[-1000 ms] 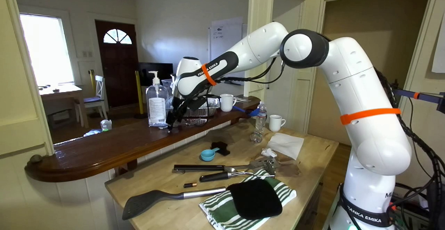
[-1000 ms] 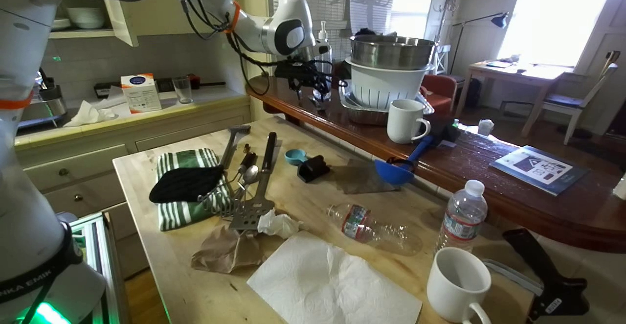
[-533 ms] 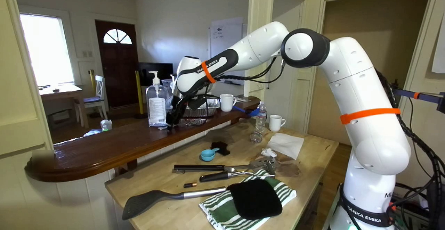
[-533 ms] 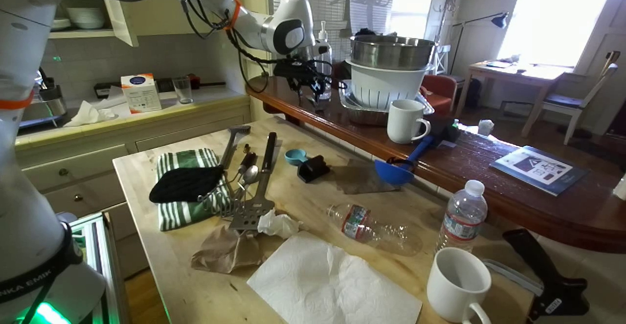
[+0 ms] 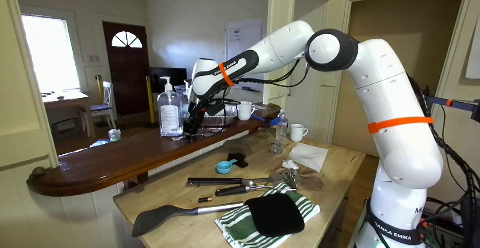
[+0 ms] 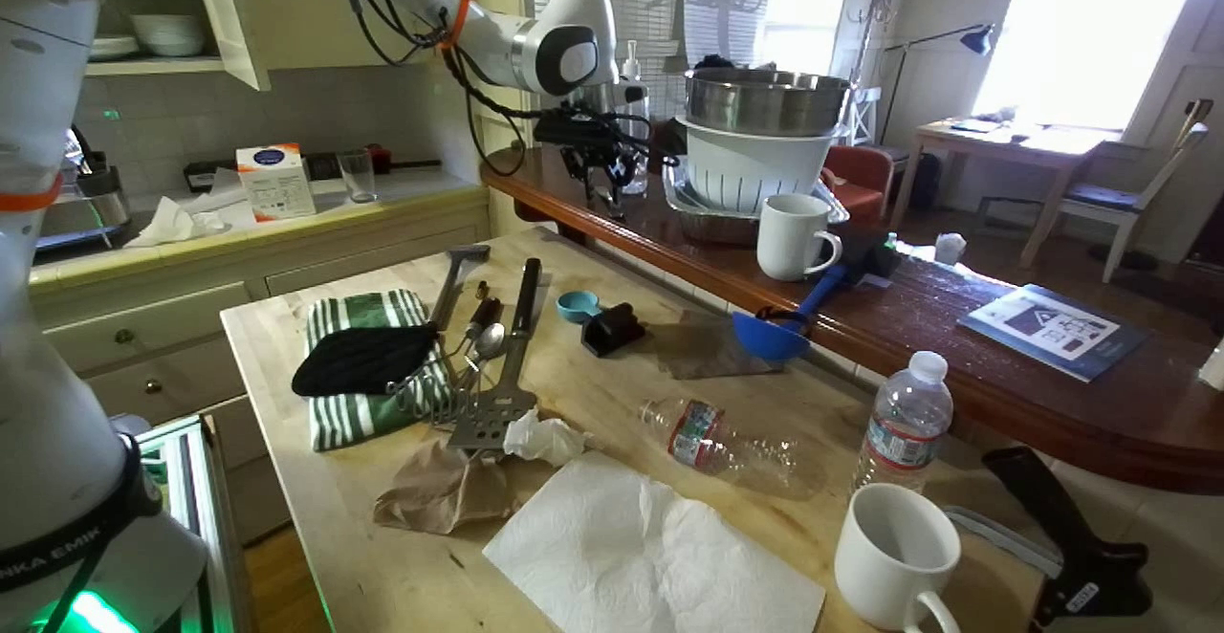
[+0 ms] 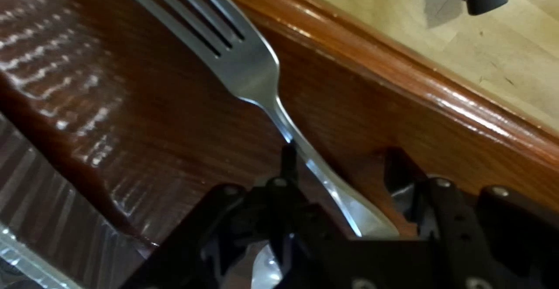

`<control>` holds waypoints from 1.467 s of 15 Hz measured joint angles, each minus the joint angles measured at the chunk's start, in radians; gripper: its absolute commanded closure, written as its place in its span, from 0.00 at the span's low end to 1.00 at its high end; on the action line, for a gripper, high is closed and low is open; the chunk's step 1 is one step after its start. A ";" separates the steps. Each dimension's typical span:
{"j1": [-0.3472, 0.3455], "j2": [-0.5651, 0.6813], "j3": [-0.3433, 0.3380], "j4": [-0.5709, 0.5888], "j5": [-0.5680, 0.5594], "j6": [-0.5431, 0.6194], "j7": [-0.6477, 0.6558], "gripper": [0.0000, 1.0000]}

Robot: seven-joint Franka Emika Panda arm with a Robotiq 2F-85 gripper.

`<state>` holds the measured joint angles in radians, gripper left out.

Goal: Put the fork in the cup

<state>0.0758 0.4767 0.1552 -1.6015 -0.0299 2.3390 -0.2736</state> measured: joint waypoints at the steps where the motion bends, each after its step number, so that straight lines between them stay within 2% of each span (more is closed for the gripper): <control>1: 0.000 -0.006 -0.001 0.000 0.000 -0.019 0.000 0.46; 3: 0.001 -0.016 -0.004 0.001 0.000 -0.047 0.000 0.57; 5: 0.001 -0.023 -0.005 0.001 0.000 -0.068 0.000 0.61; 8: 0.001 -0.024 -0.005 0.000 0.000 -0.071 -0.001 0.41; 11: 0.001 -0.021 -0.006 -0.003 0.000 -0.071 -0.003 0.36; 12: 0.001 -0.020 -0.006 -0.004 0.000 -0.071 -0.004 0.45; 13: 0.001 -0.018 -0.006 -0.004 0.000 -0.071 -0.007 0.61; 14: 0.001 -0.016 -0.006 -0.004 -0.001 -0.071 -0.009 0.62; 17: 0.003 -0.016 -0.006 -0.004 -0.008 -0.072 -0.012 0.86; 21: 0.013 -0.021 -0.005 -0.003 -0.013 -0.090 -0.018 0.93; 22: 0.016 -0.024 -0.004 -0.003 -0.014 -0.100 -0.020 0.99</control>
<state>0.0920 0.4531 0.1511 -1.6040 -0.0437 2.2392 -0.2934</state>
